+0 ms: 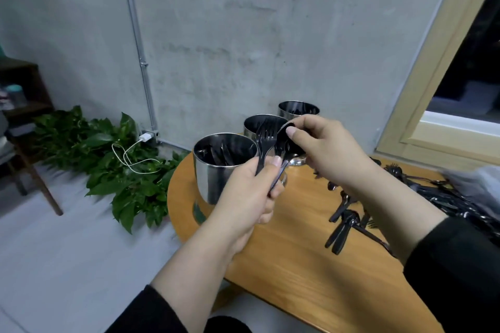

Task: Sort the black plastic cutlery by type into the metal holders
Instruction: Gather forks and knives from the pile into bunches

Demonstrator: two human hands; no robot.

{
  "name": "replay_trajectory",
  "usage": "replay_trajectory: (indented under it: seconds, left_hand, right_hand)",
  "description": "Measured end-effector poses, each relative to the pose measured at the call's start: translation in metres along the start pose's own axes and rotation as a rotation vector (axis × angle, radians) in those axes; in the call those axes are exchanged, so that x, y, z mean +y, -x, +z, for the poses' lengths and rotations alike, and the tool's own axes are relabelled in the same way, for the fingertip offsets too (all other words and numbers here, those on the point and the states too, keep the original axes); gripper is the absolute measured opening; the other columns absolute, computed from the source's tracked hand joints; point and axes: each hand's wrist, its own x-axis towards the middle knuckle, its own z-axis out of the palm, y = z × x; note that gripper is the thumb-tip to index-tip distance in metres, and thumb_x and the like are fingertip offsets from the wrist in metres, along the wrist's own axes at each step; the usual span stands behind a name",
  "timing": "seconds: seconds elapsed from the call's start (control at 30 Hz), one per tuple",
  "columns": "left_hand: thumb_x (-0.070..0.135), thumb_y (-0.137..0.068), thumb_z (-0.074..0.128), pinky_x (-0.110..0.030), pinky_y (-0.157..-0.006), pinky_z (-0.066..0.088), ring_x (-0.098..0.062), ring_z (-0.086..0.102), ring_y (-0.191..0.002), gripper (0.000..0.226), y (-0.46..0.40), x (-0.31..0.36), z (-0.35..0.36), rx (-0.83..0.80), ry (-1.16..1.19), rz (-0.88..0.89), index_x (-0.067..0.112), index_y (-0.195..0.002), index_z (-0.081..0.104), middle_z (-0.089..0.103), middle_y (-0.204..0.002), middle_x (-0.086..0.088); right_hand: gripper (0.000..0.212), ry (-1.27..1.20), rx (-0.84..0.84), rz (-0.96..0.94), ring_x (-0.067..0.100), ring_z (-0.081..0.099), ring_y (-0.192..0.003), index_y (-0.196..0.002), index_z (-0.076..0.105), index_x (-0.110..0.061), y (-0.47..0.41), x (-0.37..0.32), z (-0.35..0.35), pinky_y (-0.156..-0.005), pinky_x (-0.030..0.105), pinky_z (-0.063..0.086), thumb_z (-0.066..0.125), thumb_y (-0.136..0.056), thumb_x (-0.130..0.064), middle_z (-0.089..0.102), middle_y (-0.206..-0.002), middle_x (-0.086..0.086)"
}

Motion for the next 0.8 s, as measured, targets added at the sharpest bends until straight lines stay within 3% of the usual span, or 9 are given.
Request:
replay_trajectory:
  seconds: [0.13,0.3,0.33,0.4,0.47,0.53,0.6,0.67,0.8]
  left_hand:
    - [0.043,-0.108,0.048,-0.025,-0.044,0.019,-0.011,0.027,-0.049,0.041,0.000,-0.006,0.020,-0.024,-0.023,-0.010,0.005,-0.117,0.058,0.046,-0.068,0.002]
    - [0.043,-0.107,0.049,-0.024,-0.045,0.021,-0.009,0.028,-0.048,0.035,0.002,-0.008,0.044,-0.102,-0.117,-0.022,0.014,-0.115,0.067,0.045,-0.065,0.005]
    - [0.042,-0.107,0.050,-0.023,-0.044,0.022,-0.008,0.028,-0.047,0.033,0.001,-0.008,0.048,-0.114,-0.134,-0.029,0.017,-0.114,0.068,0.045,-0.064,0.006]
    - [0.043,-0.106,0.052,-0.022,-0.043,0.023,-0.007,0.029,-0.046,0.031,0.000,-0.010,0.053,-0.128,-0.153,-0.044,0.018,-0.113,0.069,0.045,-0.064,0.006]
    - [0.043,-0.105,0.053,-0.022,-0.043,0.024,-0.007,0.029,-0.046,0.031,-0.002,-0.011,0.056,-0.132,-0.168,-0.055,0.018,-0.112,0.069,0.045,-0.063,0.006]
    - [0.043,-0.104,0.055,-0.022,-0.043,0.024,-0.008,0.030,-0.047,0.030,-0.005,-0.011,0.057,-0.125,-0.190,-0.054,0.017,-0.108,0.068,0.046,-0.064,0.006]
    - [0.042,-0.103,0.057,-0.023,-0.045,0.024,-0.009,0.030,-0.048,0.025,-0.010,-0.010,0.056,-0.119,-0.205,-0.053,0.020,-0.098,0.066,0.046,-0.064,0.005]
    - [0.040,-0.103,0.059,-0.023,-0.046,0.024,-0.010,0.029,-0.050,0.024,-0.015,-0.008,0.053,-0.117,-0.205,-0.053,0.025,-0.085,0.061,0.046,-0.064,0.005]
    - [0.037,-0.105,0.056,-0.023,-0.045,0.024,-0.010,0.027,-0.050,0.033,-0.029,-0.006,0.043,-0.076,-0.215,-0.025,0.019,-0.077,0.052,0.042,-0.064,0.004]
  right_hand:
    - [0.022,0.136,0.031,-0.050,-0.014,0.057,-0.073,-0.122,0.064,-0.034,0.014,0.007,-0.030,-0.069,0.011,0.042,0.054,-0.103,-0.034,0.069,-0.099,-0.020]
    - [0.036,0.226,-0.125,-0.069,-0.013,0.059,-0.101,-0.130,0.062,-0.034,0.022,0.001,-0.056,-0.082,0.008,0.045,0.067,-0.094,-0.038,0.067,-0.112,-0.019]
    - [0.033,0.252,-0.161,-0.067,-0.007,0.063,-0.101,-0.126,0.065,-0.035,0.022,0.001,-0.058,-0.084,0.014,0.050,0.069,-0.094,-0.037,0.069,-0.111,-0.015]
    - [0.018,0.303,-0.195,-0.052,0.017,0.069,-0.090,-0.112,0.070,-0.032,0.020,0.000,-0.061,-0.079,0.042,0.060,0.070,-0.094,-0.032,0.073,-0.100,-0.003]
    - [0.007,0.285,-0.200,-0.049,0.025,0.070,-0.082,-0.100,0.073,-0.027,0.017,-0.001,-0.064,-0.074,0.050,0.060,0.070,-0.094,-0.027,0.074,-0.089,-0.001]
    - [0.004,0.271,-0.195,-0.074,0.012,0.069,-0.072,-0.096,0.074,-0.024,0.014,0.000,-0.069,-0.070,0.033,0.058,0.071,-0.093,-0.024,0.074,-0.082,-0.006]
    - [0.005,0.260,-0.158,-0.102,-0.001,0.056,-0.055,-0.097,0.074,-0.019,0.011,-0.001,-0.073,-0.057,0.013,0.044,0.071,-0.093,-0.020,0.070,-0.075,-0.009]
    - [0.007,0.212,-0.070,-0.101,0.002,0.048,-0.049,-0.098,0.074,-0.014,0.003,-0.003,-0.078,-0.049,0.011,0.039,0.070,-0.094,-0.018,0.070,-0.077,-0.006]
    - [0.003,0.115,0.171,-0.147,-0.001,0.062,-0.072,-0.095,0.072,-0.017,-0.028,-0.010,-0.097,-0.072,0.012,0.049,0.072,-0.092,-0.015,0.073,-0.085,-0.004]
